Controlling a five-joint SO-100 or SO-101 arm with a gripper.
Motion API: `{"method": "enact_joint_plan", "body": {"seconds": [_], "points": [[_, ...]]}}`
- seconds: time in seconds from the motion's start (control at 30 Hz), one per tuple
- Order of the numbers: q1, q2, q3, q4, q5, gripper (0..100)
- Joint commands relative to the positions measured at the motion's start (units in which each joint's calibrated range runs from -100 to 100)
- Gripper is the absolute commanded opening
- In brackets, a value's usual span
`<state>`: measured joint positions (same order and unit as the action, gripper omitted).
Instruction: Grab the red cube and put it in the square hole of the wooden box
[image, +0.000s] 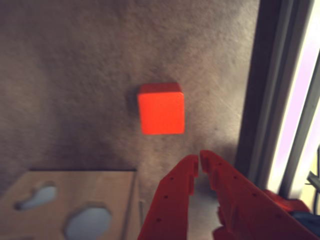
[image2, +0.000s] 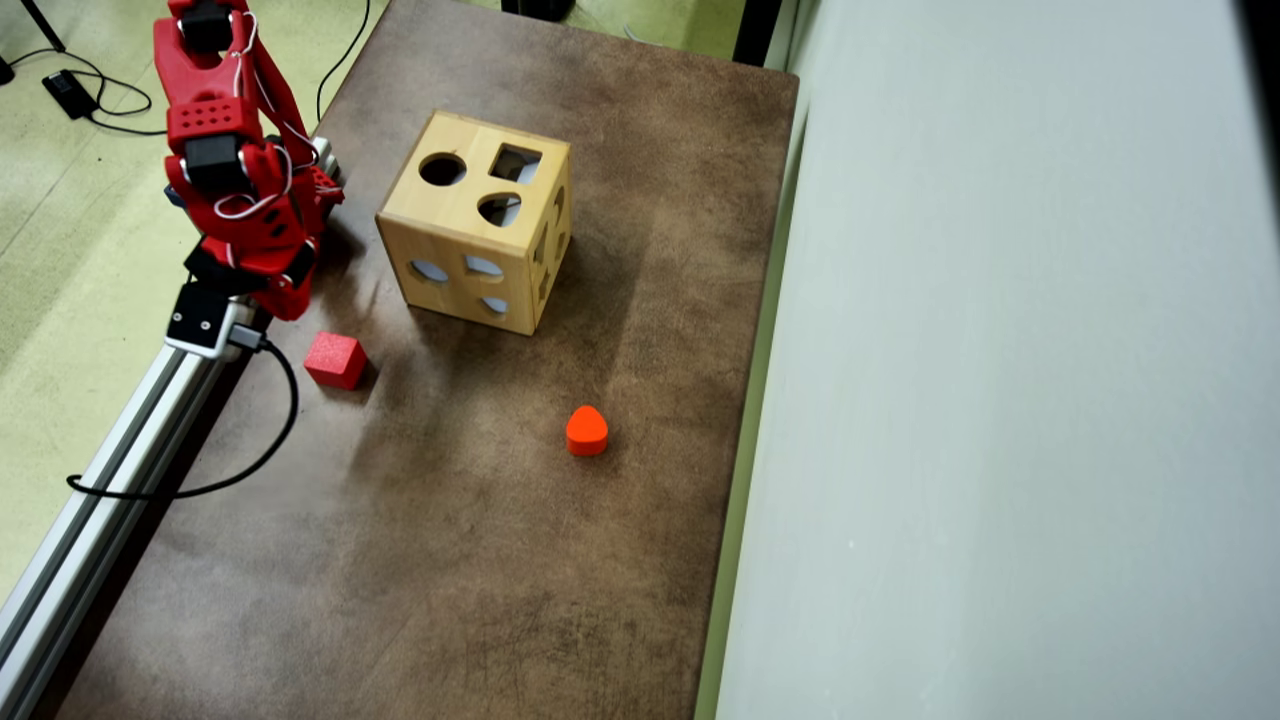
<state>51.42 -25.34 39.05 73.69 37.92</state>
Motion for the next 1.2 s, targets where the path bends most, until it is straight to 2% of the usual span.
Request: {"method": "enact_joint_plan", "body": {"seconds": [0.0,0.3,0.57,0.87,1.17], "points": [[1.8,-4.7,2.9,-0.9,2.5,2],[4.6,-4.9,5.5,-3.0,2.4,3],[4.7,-4.9,10.5,-13.3,2.2,21],[4.5,-4.9,11.1,-13.6,2.2,35],[3.8,1.5,11.9,-13.6,2.1,35]]}}
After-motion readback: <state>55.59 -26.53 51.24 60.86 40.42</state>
